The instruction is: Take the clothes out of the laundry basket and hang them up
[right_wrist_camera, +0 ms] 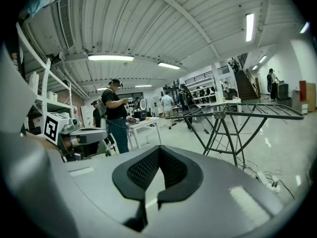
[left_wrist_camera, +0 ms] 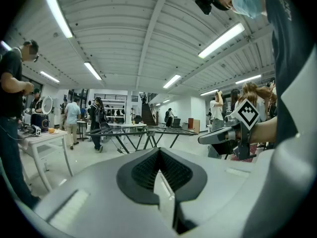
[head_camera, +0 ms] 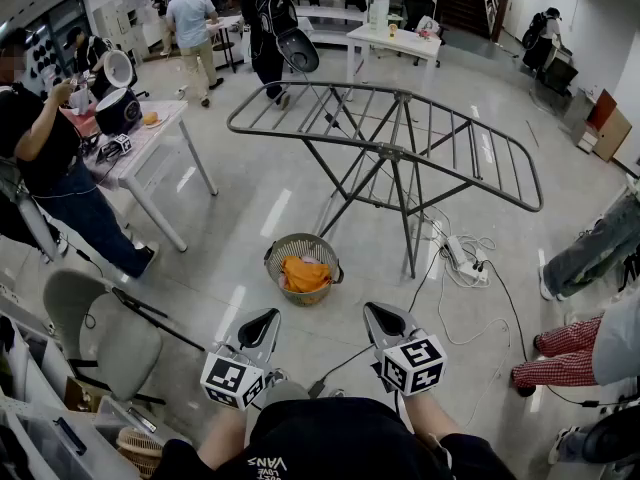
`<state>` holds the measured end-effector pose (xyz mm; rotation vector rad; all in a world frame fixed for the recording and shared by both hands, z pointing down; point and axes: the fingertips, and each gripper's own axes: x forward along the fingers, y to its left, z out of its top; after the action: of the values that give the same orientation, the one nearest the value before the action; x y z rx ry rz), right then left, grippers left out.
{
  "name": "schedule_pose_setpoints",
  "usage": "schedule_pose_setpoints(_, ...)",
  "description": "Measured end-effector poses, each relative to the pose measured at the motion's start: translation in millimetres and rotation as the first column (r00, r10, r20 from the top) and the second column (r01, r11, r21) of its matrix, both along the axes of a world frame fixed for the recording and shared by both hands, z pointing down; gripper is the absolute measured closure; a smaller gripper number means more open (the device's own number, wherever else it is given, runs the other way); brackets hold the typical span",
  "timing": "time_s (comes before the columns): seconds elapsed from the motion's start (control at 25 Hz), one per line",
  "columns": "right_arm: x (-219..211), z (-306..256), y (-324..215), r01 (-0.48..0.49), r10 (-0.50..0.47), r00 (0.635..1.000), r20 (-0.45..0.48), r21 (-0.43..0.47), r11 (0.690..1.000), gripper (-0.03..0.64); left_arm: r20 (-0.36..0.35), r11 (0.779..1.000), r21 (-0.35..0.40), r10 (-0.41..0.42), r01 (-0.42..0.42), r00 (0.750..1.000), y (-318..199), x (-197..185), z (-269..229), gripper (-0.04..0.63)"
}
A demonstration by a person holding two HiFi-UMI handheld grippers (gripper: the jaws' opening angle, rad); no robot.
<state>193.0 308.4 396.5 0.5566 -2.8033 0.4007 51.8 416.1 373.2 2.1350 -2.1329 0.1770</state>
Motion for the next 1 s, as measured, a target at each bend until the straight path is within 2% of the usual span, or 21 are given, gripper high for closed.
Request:
schedule_pose_setpoints(0.24, -11.2, 13.2, -8.6, -0.007, 0.009, 0.999, 0.035, -0.065, 0.998, 0.614, -0.045, 1.000, 0.021, 0.018, -0.017, 0.999, -7.5, -12.4, 10.5, 0.592)
schedule_pose_setpoints(0.36, -22.5, 12.4, -16.2, -0.019, 0.023, 0.997, 0.075, -0.059, 0.998, 0.615, -0.079, 0.999, 0.013, 0.046, -0.045, 0.996, -17.8, -24.1, 20.4, 0.589)
schedule_pose_setpoints(0.4, -27.8, 12.4, -19.8, -0.027, 0.031, 0.996, 0.081, -0.053, 0.998, 0.595, -0.094, 0.999, 0.009, 0.053, -0.053, 0.994, -23.2, -29.6, 24.2, 0.576)
schedule_pose_setpoints(0.44, -33.9, 13.6, -24.6, -0.040, 0.044, 0.996, 0.083, -0.052, 0.998, 0.552, -0.111, 0.998, 0.004, 0.060, -0.060, 0.992, -29.9, -35.9, 28.3, 0.519)
schedule_pose_setpoints(0.48, -40.9, 15.9, -30.5, -0.056, 0.060, 0.995, 0.081, -0.057, 0.997, 0.467, -0.127, 0.998, -0.003, 0.066, -0.067, 0.990, -37.5, -42.8, 32.2, 0.443)
schedule_pose_setpoints(0.52, -48.7, 18.9, -36.8, -0.073, 0.078, 0.994, 0.076, -0.066, 0.995, 0.386, -0.138, 0.997, -0.009, 0.073, -0.075, 0.988, -45.7, -50.3, 35.6, 0.402)
schedule_pose_setpoints(0.6, -67.5, 25.5, -48.7, -0.102, 0.107, 0.992, 0.062, -0.082, 0.991, 0.308, -0.148, 0.995, -0.020, 0.099, -0.103, 0.984, -62.3, -67.2, 41.0, 0.358)
schedule_pose_setpoints(0.76, -115.1, 36.5, -72.7, -0.151, 0.154, 0.988, 0.023, -0.110, 0.982, 0.244, -0.173, 0.982, -0.062, 0.166, -0.179, 0.971, -96.5, -114.3, 55.3, 0.290)
schedule_pose_setpoints(1.0, -177.4, 47.6, -102.7, -0.281, 0.284, 0.959, -0.003, -0.141, 0.949, 0.235, -0.183, 0.951, -0.125, 0.258, -0.283, 0.949, -134.7, -199.9, 73.1, 0.287)
